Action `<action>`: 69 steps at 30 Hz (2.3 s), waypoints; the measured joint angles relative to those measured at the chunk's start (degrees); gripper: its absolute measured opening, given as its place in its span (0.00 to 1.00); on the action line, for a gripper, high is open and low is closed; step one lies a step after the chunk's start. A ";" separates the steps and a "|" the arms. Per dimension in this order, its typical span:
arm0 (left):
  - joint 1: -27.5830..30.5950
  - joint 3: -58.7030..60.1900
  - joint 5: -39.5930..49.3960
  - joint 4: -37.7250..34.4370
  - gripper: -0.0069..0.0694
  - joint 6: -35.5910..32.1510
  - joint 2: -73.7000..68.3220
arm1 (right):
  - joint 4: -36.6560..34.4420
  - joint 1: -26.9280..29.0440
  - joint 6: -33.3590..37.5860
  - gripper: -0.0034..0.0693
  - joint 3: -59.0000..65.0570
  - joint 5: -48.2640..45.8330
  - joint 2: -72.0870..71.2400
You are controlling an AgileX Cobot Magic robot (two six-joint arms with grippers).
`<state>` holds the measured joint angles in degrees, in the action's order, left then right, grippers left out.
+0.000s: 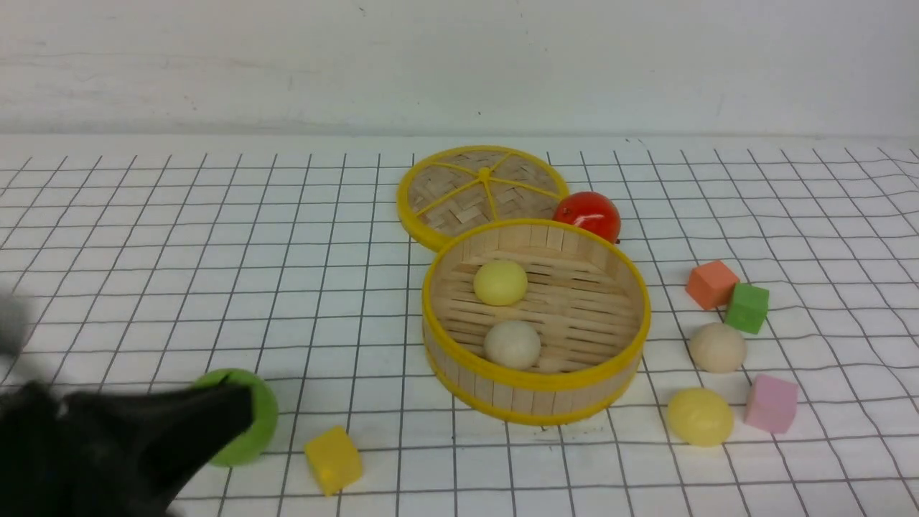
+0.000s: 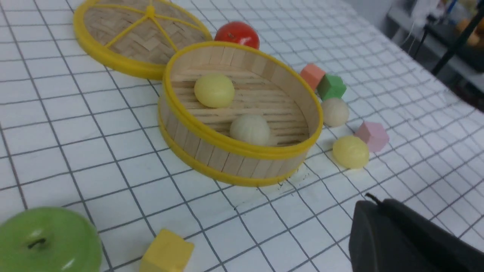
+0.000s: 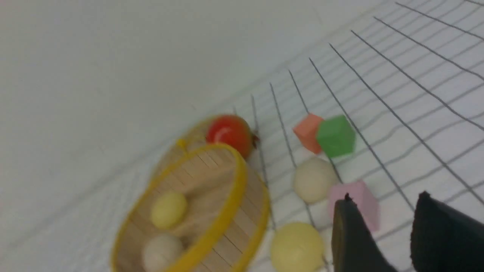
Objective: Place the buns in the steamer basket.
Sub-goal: Use the right arm to grab a steamed stuffed bun
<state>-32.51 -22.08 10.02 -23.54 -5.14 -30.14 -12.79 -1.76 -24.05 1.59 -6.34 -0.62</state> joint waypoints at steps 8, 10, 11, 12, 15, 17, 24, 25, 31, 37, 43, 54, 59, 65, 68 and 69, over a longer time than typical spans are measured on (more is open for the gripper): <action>0.00 9.72 -4.67 -0.70 0.07 0.00 13.27 | -2.24 -2.90 4.71 0.22 -17.59 -18.09 10.93; 0.00 10.14 -4.71 -0.70 0.07 0.00 13.52 | -1.49 -3.61 8.86 0.18 -23.30 -24.41 16.97; 0.00 10.27 -4.60 -0.70 0.07 -0.18 13.52 | -1.16 -4.04 11.97 0.16 -27.16 -28.78 21.72; 0.00 10.32 -4.55 -0.70 0.07 -0.38 13.52 | -1.10 -4.24 14.40 0.15 -29.32 -31.29 25.73; 0.00 10.55 -4.41 -0.70 0.07 -0.84 13.52 | -0.55 -4.49 21.98 0.11 -39.41 -42.82 43.46; 0.00 10.55 -4.41 -0.70 0.07 -0.89 13.52 | -0.55 -4.49 24.05 0.09 -42.79 -45.72 52.44; 0.00 10.55 -4.29 -0.70 0.07 -1.01 13.52 | -1.77 -7.63 26.92 0.09 -53.42 -45.38 75.59; 0.00 10.55 -4.29 -0.70 0.07 -1.01 13.52 | -1.83 -8.46 26.92 0.10 -54.40 -45.26 77.47; 0.00 10.55 -4.29 -0.70 0.07 -1.06 13.52 | -1.01 -13.31 25.70 0.32 -62.73 -44.12 90.63; 0.00 10.55 -4.29 -0.70 0.07 -1.12 13.52 | 4.69 -13.63 20.96 0.51 -68.15 -42.88 98.63; 0.00 10.55 -4.29 -0.70 0.07 -2.07 13.52 | 7.21 -13.63 18.70 0.49 -68.58 -41.24 99.61; 0.00 10.55 -4.29 -0.65 0.07 -2.49 13.52 | 6.93 -13.63 18.59 0.43 -68.58 -38.16 104.08; 0.00 10.55 -4.29 -0.65 0.07 -2.49 13.52 | 6.93 -13.63 19.72 0.26 -68.69 -37.99 104.56; 0.00 10.55 -4.29 -0.65 0.07 -2.54 13.52 | 7.10 -13.63 21.93 0.05 -68.85 -38.62 104.35; 0.00 10.55 -4.29 -0.65 0.08 -2.54 13.52 | 7.10 -14.35 22.11 0.05 -68.85 -40.45 101.61; 0.00 10.55 -4.29 -0.65 0.08 -2.54 13.52 | 7.10 -14.45 22.11 0.05 -68.85 -40.51 101.61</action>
<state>-32.51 -11.53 5.74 -24.19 -7.67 -16.63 -5.70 -16.21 -1.93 -67.26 -46.85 100.98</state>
